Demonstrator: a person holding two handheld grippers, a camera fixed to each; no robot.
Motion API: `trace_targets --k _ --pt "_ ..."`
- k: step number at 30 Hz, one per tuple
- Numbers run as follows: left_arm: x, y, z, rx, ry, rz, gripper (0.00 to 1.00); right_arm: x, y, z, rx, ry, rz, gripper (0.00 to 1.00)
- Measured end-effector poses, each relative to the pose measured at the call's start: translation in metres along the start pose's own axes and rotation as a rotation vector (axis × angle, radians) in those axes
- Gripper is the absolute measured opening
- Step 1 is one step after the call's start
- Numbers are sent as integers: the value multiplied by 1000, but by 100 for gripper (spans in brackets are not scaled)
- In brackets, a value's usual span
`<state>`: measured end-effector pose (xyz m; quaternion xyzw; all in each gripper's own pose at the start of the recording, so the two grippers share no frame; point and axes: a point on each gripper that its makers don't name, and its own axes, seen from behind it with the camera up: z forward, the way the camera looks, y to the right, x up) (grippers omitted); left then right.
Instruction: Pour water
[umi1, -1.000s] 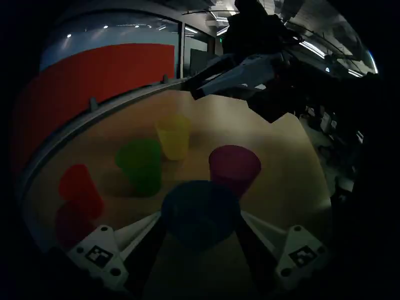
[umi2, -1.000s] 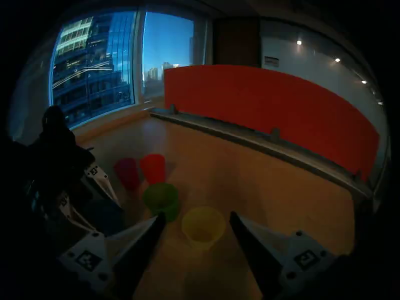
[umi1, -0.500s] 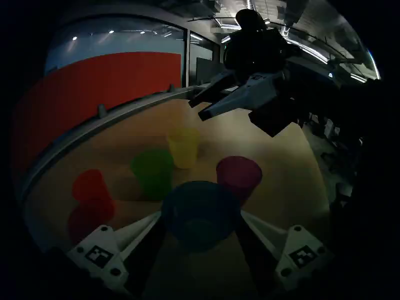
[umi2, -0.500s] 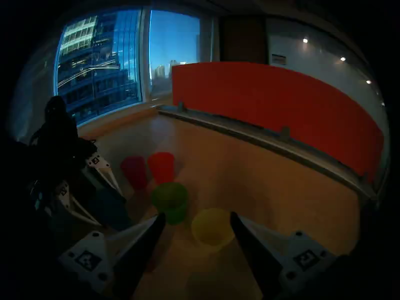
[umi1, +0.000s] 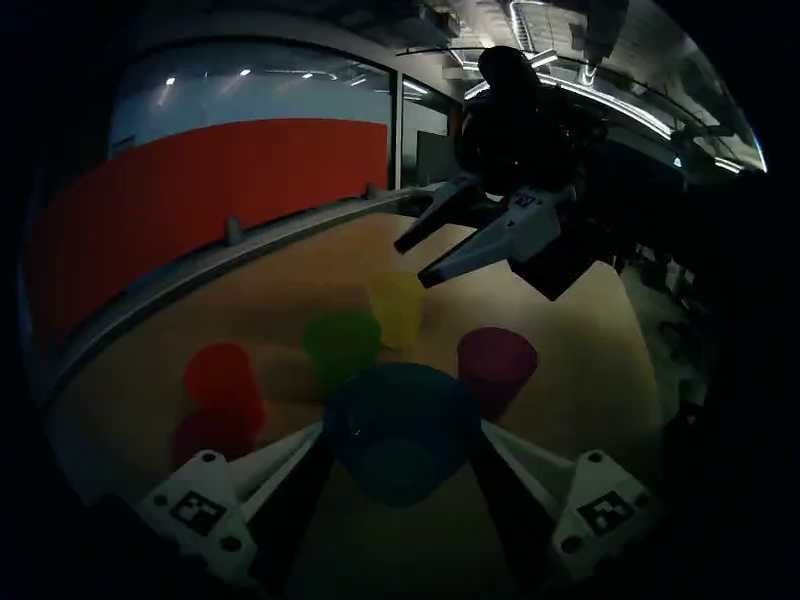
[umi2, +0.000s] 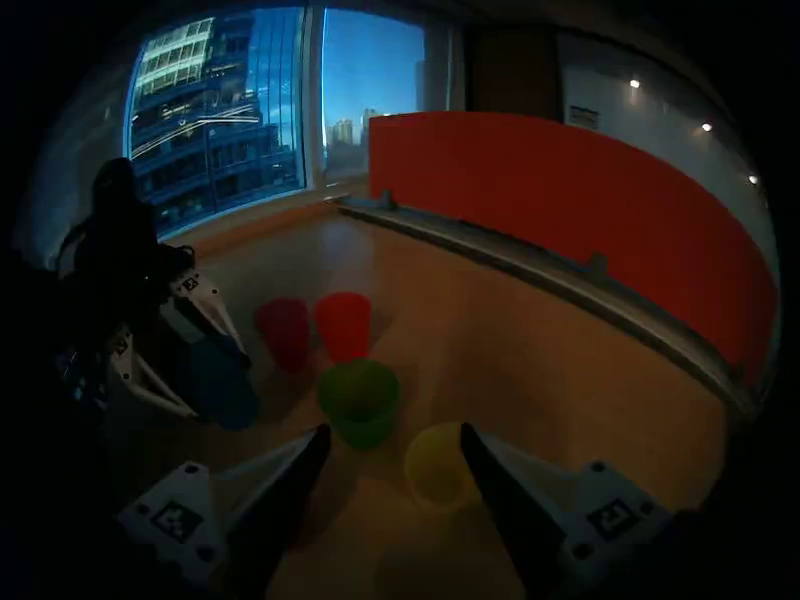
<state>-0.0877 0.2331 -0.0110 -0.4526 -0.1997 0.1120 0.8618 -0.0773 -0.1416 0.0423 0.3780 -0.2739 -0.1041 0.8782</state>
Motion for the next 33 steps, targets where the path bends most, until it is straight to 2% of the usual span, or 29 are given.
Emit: trace_targets --k 8,15,24,33 --pt "9 -23 -17 66 37 -20 86 -4 -11 18 30 -34 -32 100" --pt "16 -37 -31 101 67 -35 86 -5 -21 34 57 -65 -64 100" --pt "16 -46 -47 127 81 -42 86 -7 -28 52 75 -109 -94 100" --pt "14 -49 -53 138 84 -39 86 -8 -30 70 80 -145 -115 100"
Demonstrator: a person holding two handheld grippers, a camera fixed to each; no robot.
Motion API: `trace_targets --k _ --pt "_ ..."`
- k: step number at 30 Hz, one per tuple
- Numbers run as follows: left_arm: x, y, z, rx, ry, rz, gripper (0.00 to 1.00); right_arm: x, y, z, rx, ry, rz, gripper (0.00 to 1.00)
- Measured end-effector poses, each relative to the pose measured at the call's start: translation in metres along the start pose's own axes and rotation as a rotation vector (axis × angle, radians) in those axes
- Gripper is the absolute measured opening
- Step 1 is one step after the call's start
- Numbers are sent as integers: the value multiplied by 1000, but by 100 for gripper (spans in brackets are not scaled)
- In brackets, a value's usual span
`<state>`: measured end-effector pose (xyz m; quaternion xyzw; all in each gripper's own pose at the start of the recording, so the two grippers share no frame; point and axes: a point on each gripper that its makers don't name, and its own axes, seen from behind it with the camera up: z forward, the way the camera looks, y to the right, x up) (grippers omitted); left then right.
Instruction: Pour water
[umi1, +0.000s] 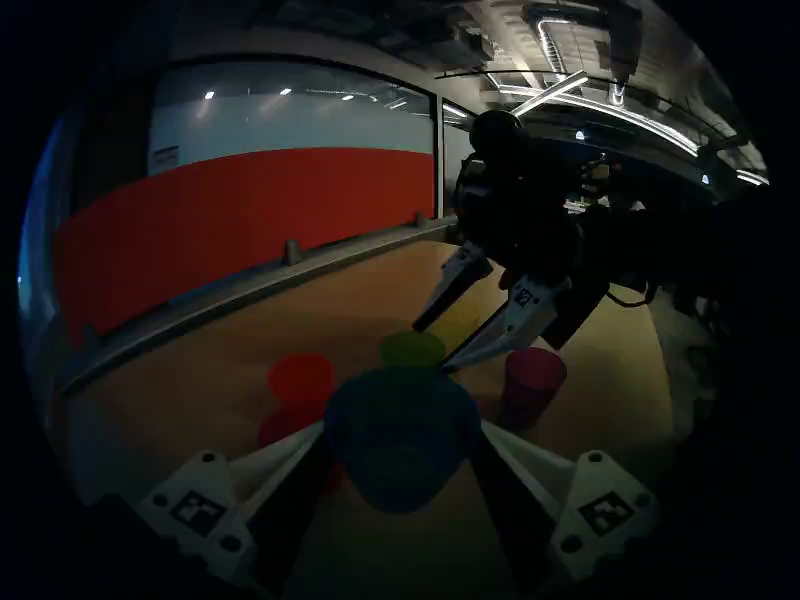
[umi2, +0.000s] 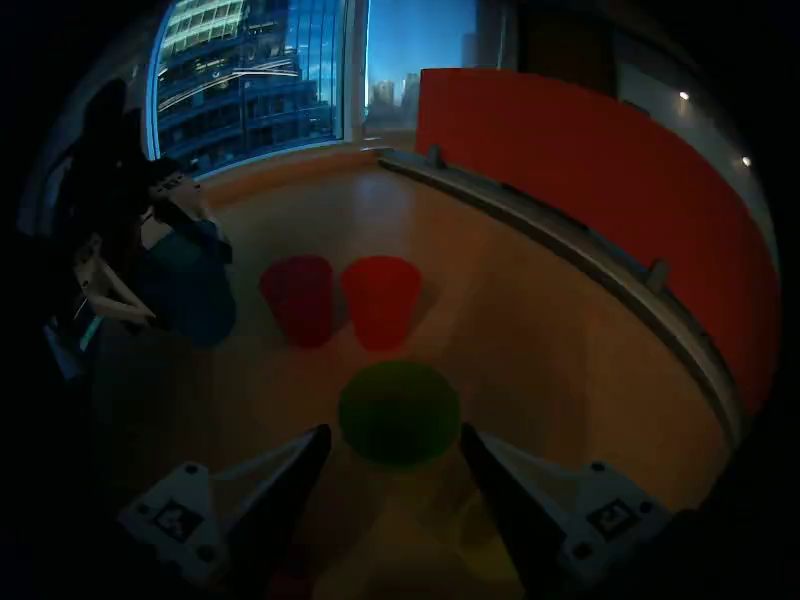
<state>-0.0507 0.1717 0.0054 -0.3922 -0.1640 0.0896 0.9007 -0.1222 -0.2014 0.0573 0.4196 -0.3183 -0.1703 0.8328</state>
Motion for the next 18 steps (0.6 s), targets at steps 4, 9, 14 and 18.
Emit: trace_targets --k 4,9,14,18 --pt "1 -2 -1 0 4 -7 86 2 1 8 0 -11 -3 100" --pt "1 -3 -2 4 4 -9 86 3 0 17 2 -25 -10 100" --pt "-1 -5 -3 7 2 -8 86 2 1 23 0 -36 -19 100" --pt "-1 -5 -5 9 2 -11 86 2 1 27 -2 -39 -17 99"
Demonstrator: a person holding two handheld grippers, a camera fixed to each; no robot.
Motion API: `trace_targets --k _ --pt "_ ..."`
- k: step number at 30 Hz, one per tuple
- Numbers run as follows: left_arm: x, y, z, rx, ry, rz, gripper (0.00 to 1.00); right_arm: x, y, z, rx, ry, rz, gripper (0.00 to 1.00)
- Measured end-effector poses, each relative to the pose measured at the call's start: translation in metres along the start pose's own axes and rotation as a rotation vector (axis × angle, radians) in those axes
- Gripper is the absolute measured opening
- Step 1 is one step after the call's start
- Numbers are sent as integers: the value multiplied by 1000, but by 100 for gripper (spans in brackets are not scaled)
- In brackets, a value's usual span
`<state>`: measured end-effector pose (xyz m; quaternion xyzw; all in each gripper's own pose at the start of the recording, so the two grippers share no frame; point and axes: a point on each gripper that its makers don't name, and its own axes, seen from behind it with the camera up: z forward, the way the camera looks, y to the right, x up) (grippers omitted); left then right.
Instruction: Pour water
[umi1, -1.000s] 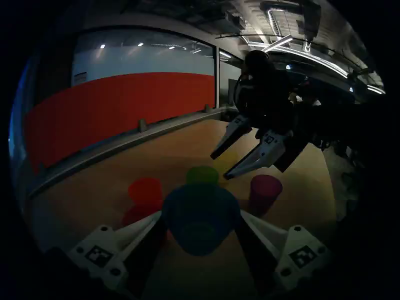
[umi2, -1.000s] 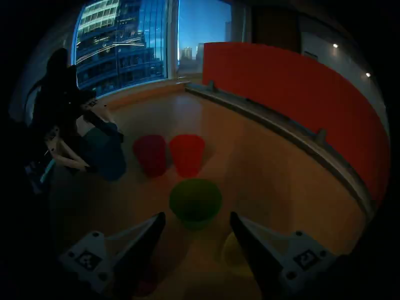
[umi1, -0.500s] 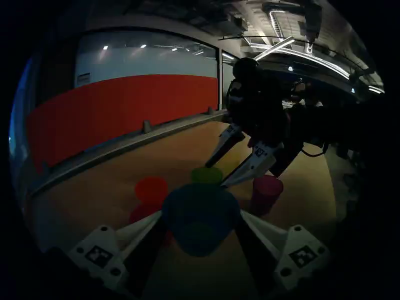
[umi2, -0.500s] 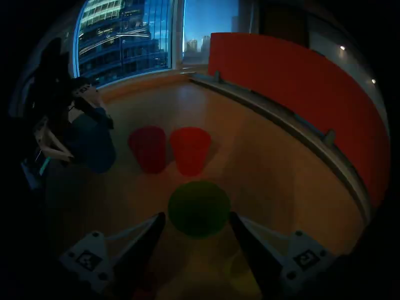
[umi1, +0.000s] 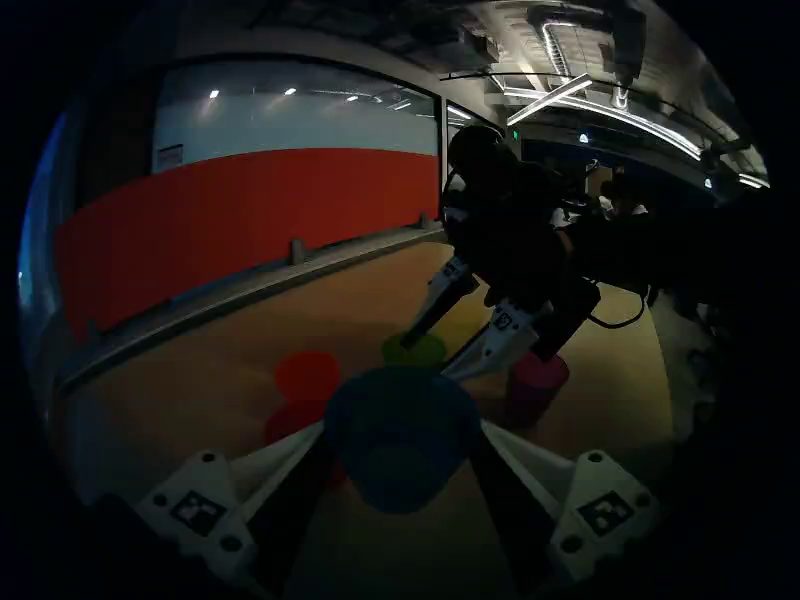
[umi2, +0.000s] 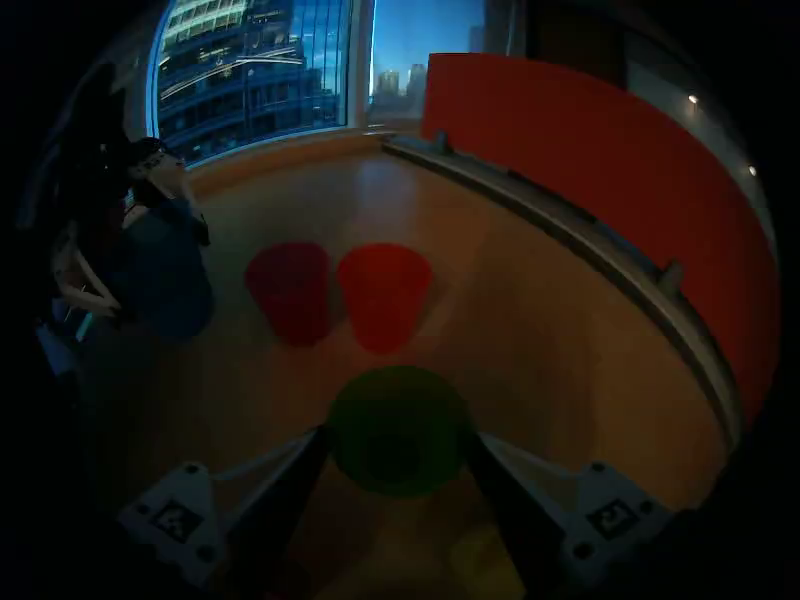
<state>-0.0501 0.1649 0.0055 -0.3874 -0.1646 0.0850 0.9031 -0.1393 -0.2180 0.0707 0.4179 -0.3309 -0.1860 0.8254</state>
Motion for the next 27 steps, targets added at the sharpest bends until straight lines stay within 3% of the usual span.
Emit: trace_targets --k 14,27 --pt "-1 0 -2 -1 1 2 86 3 -3 5 3 32 -3 94" --pt "6 1 -4 3 13 5 85 26 -9 -23 2 150 20 90"
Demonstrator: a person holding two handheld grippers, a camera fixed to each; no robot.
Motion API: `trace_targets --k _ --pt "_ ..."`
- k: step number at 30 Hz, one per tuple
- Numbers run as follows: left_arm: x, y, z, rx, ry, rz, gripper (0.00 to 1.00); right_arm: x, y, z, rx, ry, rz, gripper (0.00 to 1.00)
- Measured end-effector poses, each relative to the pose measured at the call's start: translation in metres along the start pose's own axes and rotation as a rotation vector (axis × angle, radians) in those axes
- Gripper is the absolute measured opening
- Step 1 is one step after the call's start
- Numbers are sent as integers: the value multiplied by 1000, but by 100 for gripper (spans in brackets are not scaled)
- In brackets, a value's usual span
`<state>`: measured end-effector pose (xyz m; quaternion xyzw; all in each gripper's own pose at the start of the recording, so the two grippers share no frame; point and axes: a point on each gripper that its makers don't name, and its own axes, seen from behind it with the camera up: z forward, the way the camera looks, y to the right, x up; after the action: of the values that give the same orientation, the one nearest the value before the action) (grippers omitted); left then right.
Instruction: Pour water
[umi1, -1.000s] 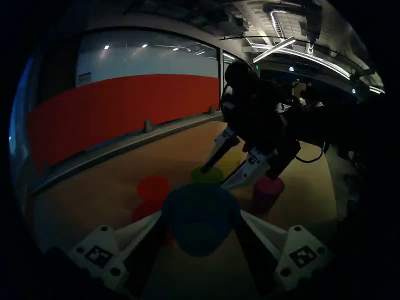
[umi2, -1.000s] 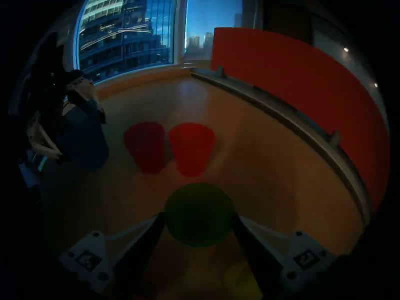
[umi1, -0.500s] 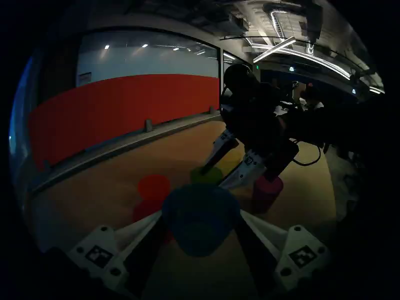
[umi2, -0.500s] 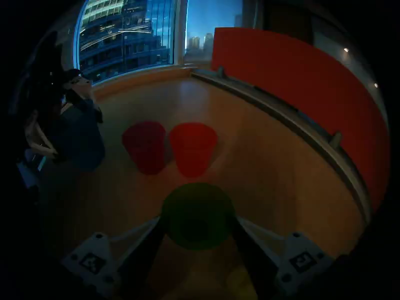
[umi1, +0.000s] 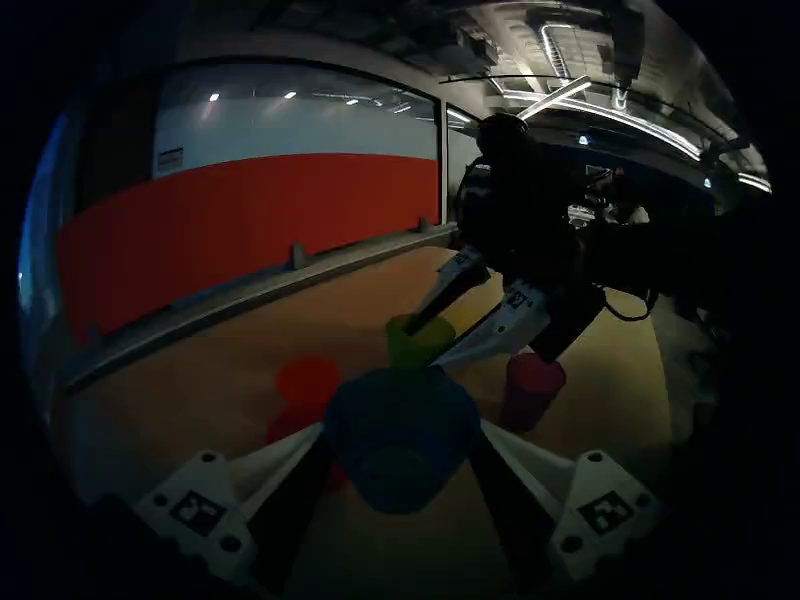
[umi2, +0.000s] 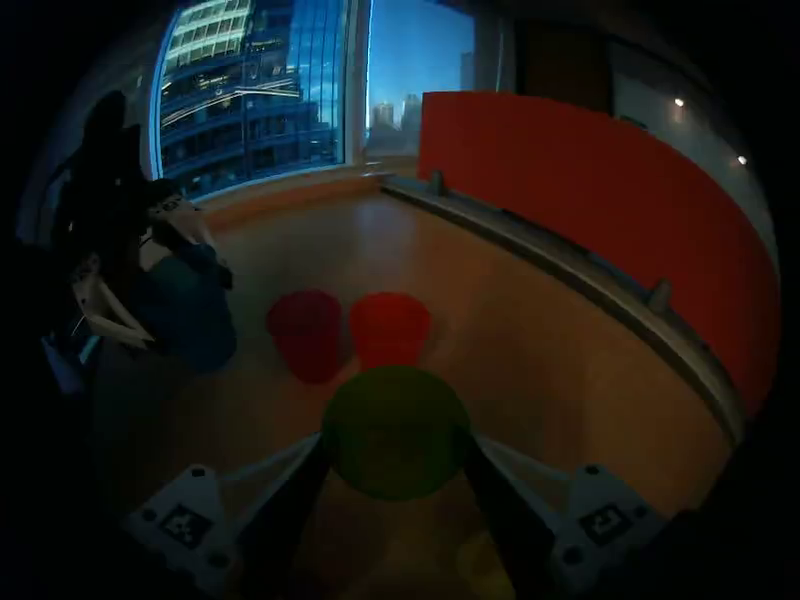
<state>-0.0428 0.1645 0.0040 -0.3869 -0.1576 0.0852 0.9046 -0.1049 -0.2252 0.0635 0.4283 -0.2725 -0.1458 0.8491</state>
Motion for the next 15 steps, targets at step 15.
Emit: trace_targets --k 15 --pt "16 7 -4 8 19 10 86 30 -13 -37 -19 174 14 91"
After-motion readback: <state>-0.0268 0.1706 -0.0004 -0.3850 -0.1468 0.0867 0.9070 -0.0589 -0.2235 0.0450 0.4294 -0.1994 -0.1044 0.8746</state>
